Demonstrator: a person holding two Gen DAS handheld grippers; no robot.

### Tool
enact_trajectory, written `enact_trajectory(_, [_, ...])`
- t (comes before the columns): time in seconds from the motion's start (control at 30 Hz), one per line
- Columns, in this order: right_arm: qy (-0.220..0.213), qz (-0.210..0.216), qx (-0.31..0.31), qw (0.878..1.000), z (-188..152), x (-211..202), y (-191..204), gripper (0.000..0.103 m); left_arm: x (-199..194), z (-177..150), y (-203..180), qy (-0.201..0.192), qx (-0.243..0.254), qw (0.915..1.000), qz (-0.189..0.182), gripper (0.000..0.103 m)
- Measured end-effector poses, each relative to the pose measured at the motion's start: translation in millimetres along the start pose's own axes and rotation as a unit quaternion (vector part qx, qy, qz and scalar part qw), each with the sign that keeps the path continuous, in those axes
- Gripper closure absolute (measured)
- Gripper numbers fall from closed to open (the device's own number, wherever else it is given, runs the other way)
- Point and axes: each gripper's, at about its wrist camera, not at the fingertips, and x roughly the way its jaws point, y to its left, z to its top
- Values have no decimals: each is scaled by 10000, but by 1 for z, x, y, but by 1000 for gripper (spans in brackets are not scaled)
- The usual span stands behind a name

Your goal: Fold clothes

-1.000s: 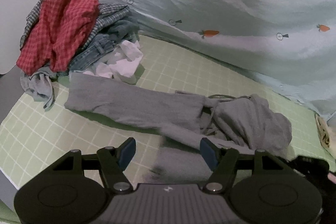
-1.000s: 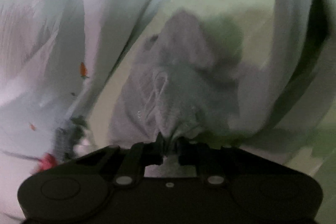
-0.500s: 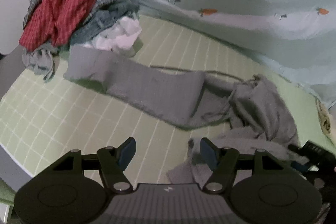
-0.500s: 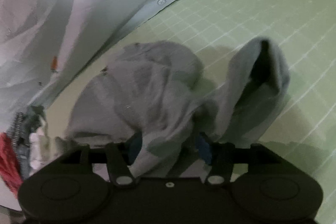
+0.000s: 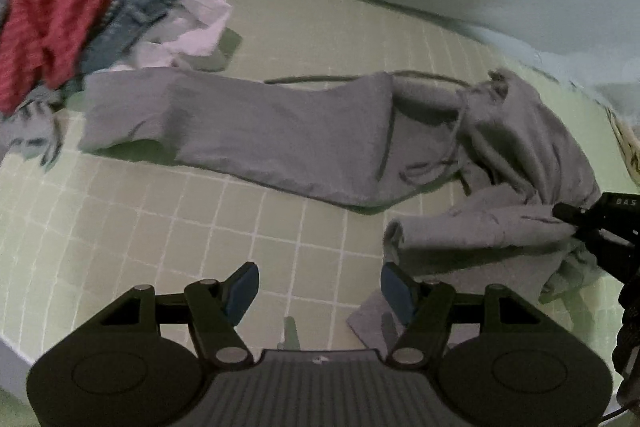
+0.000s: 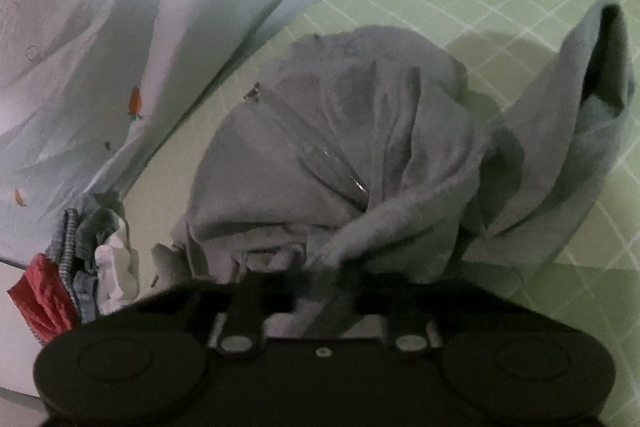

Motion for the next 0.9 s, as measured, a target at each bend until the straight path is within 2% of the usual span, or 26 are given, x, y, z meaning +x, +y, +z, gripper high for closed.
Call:
enact_trajectory(0.1, [-213,-70,-22,9997,-5,-13,-5,97,12,9,-1,59,180,9997,-144,35])
enact_trajectory(0.23, [-644,-1014,-373,9921,-13,-37,-22,97,33,20,-5,249,378,9981,-427,35])
enact_trajectory(0.3, [-650,-1295,-147,9893,-14,-39,-37,97,45,23,-7,393,458,9963,-617,35])
enact_trajectory(0.37, [-579,-1285,119,9900,-16,-41,-45,96,56,24,-12,487,577,9935,-846,35])
enact_trajectory(0.43, [-552,-1298,59,9900,-17,-41,-41,89,68,22,-20,610,722,9899,-1059,35])
enact_trajectory(0.57, [-536,-1196,78,9913,-17,-43,-35,47,86,16,-38,838,941,9835,-1300,34])
enact_trajectory(0.67, [-472,-917,144,9946,-18,-44,-37,43,94,9,-50,963,1055,9800,-1388,37])
enact_trajectory(0.7, [-416,-870,120,9953,-19,-44,-37,43,96,7,-54,998,1075,9790,-1418,40])
enact_trajectory(0.73, [-362,-826,58,9959,-20,-42,-37,44,95,5,-55,994,1003,9794,-1441,54])
enact_trajectory(0.77, [-309,-783,-16,9965,-21,-40,-36,54,94,3,-56,990,931,9799,-1463,74])
enact_trajectory(0.8, [-252,-758,-104,9968,-21,-39,-37,72,94,1,-57,985,859,9802,-1485,85])
enact_trajectory(0.87, [-189,-689,-214,9972,-21,-37,-40,92,92,-3,-59,961,715,9812,-1515,91])
enact_trajectory(0.9, [-201,-629,-209,9976,-20,-38,-42,95,86,-5,-59,863,648,9833,-1465,92])
